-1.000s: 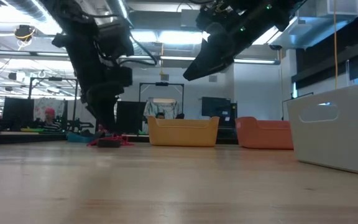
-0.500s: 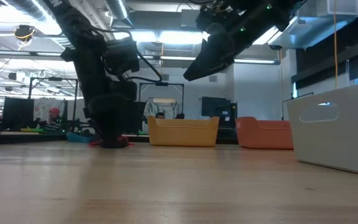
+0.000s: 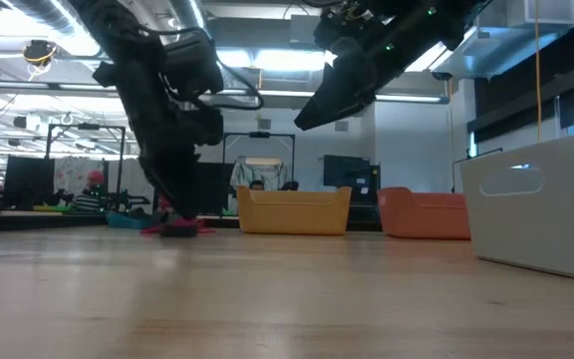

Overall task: Sort rubber bands into baskets
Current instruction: Put the black rubber band into the white bin

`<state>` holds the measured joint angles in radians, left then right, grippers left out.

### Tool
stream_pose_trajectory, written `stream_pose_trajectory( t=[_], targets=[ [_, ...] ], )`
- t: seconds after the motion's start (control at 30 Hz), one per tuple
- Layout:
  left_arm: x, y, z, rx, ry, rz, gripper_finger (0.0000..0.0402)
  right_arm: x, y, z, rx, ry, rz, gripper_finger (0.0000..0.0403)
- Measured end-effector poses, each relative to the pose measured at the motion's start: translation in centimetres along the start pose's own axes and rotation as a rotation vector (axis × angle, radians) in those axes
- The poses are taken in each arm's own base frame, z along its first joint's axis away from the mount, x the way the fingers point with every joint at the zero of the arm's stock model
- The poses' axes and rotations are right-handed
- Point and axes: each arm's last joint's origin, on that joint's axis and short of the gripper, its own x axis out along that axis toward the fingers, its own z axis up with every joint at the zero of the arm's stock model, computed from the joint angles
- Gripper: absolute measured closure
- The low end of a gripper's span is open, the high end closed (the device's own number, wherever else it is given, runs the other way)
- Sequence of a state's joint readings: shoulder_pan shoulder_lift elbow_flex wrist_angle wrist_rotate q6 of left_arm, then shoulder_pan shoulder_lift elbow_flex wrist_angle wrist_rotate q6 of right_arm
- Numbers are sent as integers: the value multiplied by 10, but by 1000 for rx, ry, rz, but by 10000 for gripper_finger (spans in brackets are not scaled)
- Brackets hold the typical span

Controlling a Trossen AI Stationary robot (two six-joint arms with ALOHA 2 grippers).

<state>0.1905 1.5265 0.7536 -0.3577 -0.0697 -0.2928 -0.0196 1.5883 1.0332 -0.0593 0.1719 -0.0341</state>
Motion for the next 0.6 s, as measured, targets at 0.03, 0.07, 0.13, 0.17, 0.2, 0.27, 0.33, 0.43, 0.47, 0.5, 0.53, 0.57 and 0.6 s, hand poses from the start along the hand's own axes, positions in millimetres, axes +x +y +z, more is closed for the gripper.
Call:
stream_pose_trajectory(
  t=[0.03, 0.07, 0.13, 0.17, 0.2, 0.27, 0.33, 0.43, 0.47, 0.5, 0.53, 0.57, 0.6],
  targets=[
    [0, 1, 0, 0, -4, 21, 243, 0, 0, 0, 0, 0, 0, 187],
    [0, 1, 0, 0, -5, 32, 243, 0, 0, 0, 0, 0, 0, 187],
    [1, 1, -2, -4, 2, 15, 243, 0, 0, 0, 0, 0, 0, 187],
    [3, 1, -4, -4, 13, 8, 243, 0, 0, 0, 0, 0, 0, 187],
    [5, 2, -6, 1, 26, 12, 243, 0, 0, 0, 0, 0, 0, 187],
    [9, 5, -10, -2, 48, 33, 243, 0, 0, 0, -1, 0, 0, 187],
    [13, 8, -10, -13, 59, 42, 243, 0, 0, 0, -1, 1, 0, 187],
    [17, 9, -10, -22, 76, 27, 248, 0, 0, 0, -1, 2, 0, 187],
    [17, 10, -10, -22, 78, 26, 255, 0, 0, 0, -1, 2, 0, 187],
    [18, 10, -10, -21, 80, 21, 264, 0, 0, 0, -1, 2, 0, 187],
    [18, 11, -10, -23, 81, 20, 275, 0, 0, 0, -1, 2, 0, 187],
    [18, 11, -10, -22, 81, 21, 287, 0, 0, 0, -1, 2, 0, 187],
    [18, 11, -10, -22, 81, 21, 301, 0, 0, 0, -1, 2, -1, 187]
  ],
)
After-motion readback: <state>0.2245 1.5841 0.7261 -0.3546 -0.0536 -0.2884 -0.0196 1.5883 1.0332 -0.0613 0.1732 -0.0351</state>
